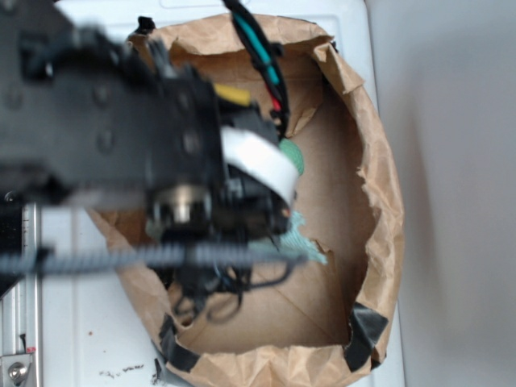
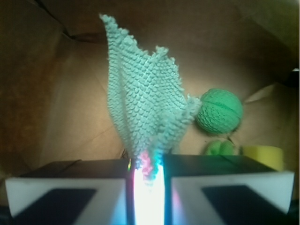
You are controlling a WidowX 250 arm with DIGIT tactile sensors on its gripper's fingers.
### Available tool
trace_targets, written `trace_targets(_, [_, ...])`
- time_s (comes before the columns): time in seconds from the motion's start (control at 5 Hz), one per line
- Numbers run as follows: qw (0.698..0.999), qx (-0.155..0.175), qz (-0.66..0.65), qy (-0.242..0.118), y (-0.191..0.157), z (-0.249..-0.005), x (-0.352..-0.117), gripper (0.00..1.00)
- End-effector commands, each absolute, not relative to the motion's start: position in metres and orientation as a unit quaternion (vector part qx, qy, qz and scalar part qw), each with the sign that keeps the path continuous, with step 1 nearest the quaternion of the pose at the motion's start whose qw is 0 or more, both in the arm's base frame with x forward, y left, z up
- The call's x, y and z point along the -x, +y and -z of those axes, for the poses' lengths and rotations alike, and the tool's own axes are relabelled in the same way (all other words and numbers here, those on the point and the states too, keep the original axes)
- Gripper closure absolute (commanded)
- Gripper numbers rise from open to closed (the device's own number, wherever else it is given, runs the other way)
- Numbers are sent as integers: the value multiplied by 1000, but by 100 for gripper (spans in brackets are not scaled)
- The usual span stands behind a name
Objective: Grab the blue cloth.
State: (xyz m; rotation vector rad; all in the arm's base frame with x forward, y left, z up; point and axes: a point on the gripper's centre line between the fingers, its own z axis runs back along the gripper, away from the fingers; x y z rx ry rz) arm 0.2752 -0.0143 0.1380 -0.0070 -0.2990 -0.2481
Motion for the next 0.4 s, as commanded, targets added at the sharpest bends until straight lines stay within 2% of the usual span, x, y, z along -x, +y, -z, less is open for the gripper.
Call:
trace_targets(0.0, [974, -28, 105, -201, -32, -182, -287, 100])
trace_targets(0.2, [971, -66, 113, -200, -33, -183, -288, 100])
